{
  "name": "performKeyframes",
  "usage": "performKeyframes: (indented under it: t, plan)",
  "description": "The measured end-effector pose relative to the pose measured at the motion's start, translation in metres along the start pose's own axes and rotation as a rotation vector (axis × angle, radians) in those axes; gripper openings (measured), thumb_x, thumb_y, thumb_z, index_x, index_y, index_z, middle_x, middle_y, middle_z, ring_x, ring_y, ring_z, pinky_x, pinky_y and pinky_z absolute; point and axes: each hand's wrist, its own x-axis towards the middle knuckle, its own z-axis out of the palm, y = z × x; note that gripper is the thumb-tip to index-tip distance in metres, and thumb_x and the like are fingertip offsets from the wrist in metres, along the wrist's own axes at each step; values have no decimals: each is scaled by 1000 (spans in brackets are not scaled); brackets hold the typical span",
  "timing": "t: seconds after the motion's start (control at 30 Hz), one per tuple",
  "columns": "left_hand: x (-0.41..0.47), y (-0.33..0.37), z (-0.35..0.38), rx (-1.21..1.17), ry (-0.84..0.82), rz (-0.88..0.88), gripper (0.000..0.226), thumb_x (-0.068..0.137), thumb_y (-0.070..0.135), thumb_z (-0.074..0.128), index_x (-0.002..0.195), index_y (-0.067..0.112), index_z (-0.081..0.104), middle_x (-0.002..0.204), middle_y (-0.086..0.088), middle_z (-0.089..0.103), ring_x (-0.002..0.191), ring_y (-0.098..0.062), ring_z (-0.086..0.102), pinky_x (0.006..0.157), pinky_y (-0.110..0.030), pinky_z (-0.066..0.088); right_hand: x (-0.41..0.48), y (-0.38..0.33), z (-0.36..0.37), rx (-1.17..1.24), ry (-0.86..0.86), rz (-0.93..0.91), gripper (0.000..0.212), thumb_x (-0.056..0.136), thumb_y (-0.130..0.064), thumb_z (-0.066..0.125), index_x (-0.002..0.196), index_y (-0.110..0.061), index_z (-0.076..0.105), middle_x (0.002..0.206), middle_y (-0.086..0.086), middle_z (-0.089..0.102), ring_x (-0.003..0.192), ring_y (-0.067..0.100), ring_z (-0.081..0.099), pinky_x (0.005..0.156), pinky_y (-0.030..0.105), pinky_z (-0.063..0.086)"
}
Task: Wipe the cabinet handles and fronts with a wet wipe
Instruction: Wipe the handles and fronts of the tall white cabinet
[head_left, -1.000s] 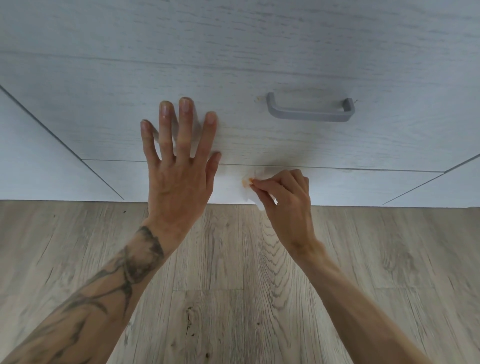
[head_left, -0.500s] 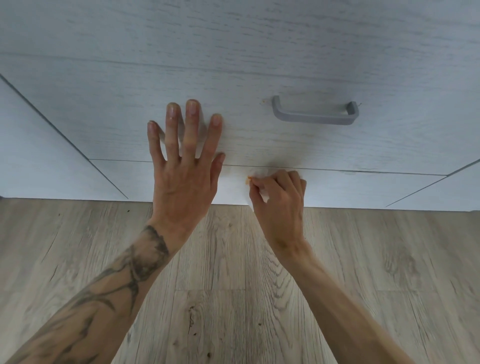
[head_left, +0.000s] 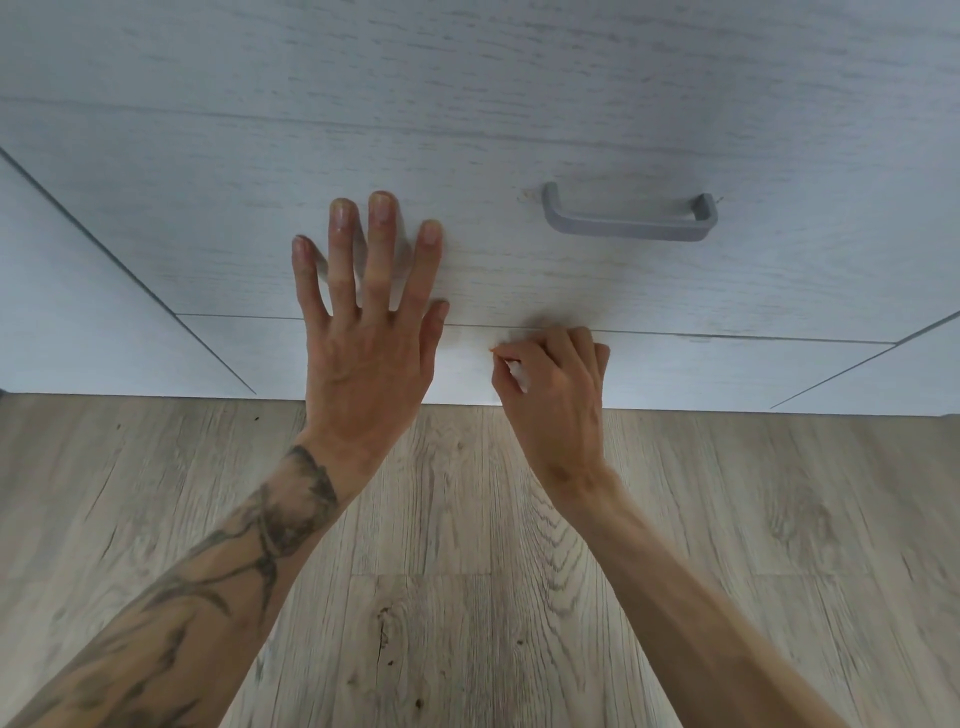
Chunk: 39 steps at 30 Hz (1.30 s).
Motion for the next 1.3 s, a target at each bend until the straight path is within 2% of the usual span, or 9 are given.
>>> performKeyframes:
  t: [0.23,0.43,0.53,0.63,0.77,0.9,1.03,1.13,1.3]
  plan:
    - [0,2,-1,8,-6,0,79,117,43,43,170,19,-11,171,-21,0,158,-47,7,131,-66,10,-23,28,-27,13,-33,11,12,84,-5,85,88,-13,78,90,0,70,90,26,60,82,35,41]
    - [1,3,-3,15,-11,-14,74,117,42,44,170,12,2,169,-23,6,157,-49,11,130,-67,11,-41,62,-61,67,8,241,5,94,-9,78,98,-12,77,96,1,69,86,22,63,75,38,54]
    - [2,2,-3,17,-11,-16,71,117,42,45,170,14,7,170,-23,6,157,-49,11,130,-68,12,-34,45,-63,229,54,268,6,98,-15,75,104,-16,72,97,-7,65,83,2,61,72,14,49]
    - [1,2,-3,7,-11,-9,74,117,42,45,171,14,2,170,-23,6,157,-49,11,130,-68,13,-21,23,-54,325,47,232,16,98,-7,74,111,-17,71,101,-10,62,87,-9,61,77,4,46]
    - [1,0,-3,6,-9,5,79,117,42,43,170,18,-10,170,-23,4,157,-49,10,130,-68,12,-6,0,-35,350,-76,137,17,96,0,73,106,-12,79,107,0,65,91,-1,64,77,11,52]
    - [0,1,-2,-4,0,13,81,117,42,44,170,19,-13,170,-23,4,157,-49,10,130,-69,15,-1,-5,-21,257,-154,63,18,95,-3,75,109,-11,80,111,2,68,103,18,63,91,16,50]
    - [0,-1,0,-1,6,20,82,117,43,44,170,19,-13,170,-22,4,157,-48,10,130,-67,13,-10,14,-22,194,-186,21,29,87,-9,85,115,-18,79,116,-2,71,111,26,57,99,42,50]
    - [0,0,1,4,13,20,81,117,43,45,169,19,-12,170,-22,5,157,-48,9,130,-67,12,-10,26,-19,203,-132,-31,27,86,-6,86,111,-16,81,103,-2,75,102,26,62,92,41,52]
    - [1,2,2,25,9,11,77,117,42,46,171,14,-1,169,-24,6,156,-50,11,129,-68,11,-5,28,-11,214,-103,-77,18,86,-5,85,103,-11,84,91,0,74,94,25,63,87,27,49]
